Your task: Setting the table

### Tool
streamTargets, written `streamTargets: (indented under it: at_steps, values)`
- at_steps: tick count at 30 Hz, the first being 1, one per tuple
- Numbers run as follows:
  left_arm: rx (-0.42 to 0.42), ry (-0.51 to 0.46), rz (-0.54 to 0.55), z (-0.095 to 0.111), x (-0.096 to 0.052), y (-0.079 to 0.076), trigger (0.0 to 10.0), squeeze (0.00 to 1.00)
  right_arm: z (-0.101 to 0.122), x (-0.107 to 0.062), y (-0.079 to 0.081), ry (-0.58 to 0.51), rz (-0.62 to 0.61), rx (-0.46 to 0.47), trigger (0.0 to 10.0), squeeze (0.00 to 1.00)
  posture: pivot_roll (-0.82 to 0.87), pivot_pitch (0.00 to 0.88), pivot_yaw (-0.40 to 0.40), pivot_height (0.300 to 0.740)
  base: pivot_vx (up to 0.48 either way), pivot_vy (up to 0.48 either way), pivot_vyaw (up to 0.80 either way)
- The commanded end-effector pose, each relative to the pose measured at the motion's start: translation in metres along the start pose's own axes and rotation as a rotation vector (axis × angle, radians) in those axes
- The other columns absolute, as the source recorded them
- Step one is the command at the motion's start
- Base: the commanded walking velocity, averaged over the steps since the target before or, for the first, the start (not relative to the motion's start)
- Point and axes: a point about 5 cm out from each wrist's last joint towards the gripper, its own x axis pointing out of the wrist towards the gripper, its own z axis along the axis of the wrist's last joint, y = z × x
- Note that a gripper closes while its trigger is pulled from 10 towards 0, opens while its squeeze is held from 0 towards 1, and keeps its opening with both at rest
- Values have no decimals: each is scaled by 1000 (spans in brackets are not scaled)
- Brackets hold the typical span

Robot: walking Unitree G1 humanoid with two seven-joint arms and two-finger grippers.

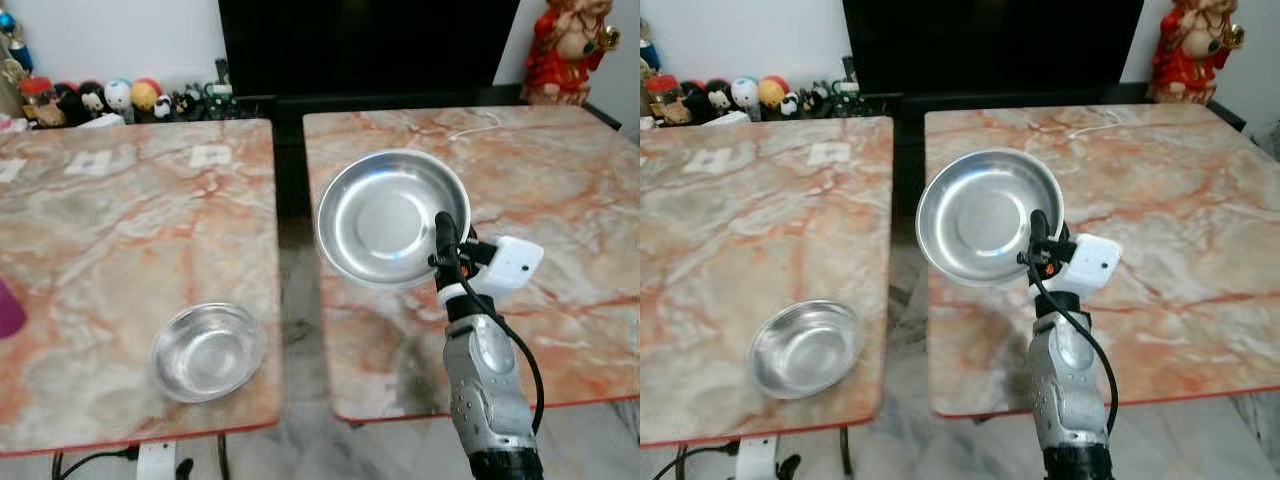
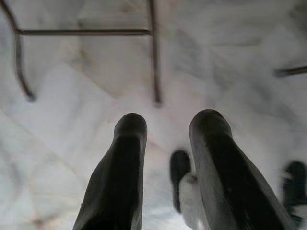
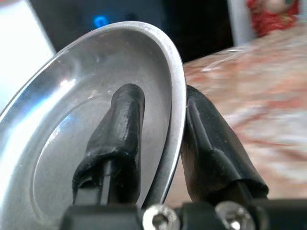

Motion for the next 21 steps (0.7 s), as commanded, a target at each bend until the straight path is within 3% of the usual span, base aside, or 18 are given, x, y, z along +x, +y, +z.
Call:
streamTargets:
  at_steps: [1,7,10,15,21]
  values:
    - [15,21,19,-4,-1,8,10000,0,5,2,5,-31,6,11,10000,0,-99,0,12,740,0,-461,0]
    - [20,30,17,-6,-2,8,10000,0,-1,-2,-8,1,-85,35,10000,0,-101,0,15,740,0,-460,0]
    - [20,32,18,-6,-2,9,10000,0,-12,-9,-27,59,-223,73,10000,0,-92,0,12,740,0,-458,0]
    - [20,38,23,-7,-2,10,10000,0,-18,-15,-46,96,-346,103,10000,0,-96,0,16,740,0,-453,0]
    - [13,51,28,-8,-2,13,10000,0,-24,-19,-65,133,-513,133,10000,0,-92,0,17,740,0,-49,0]
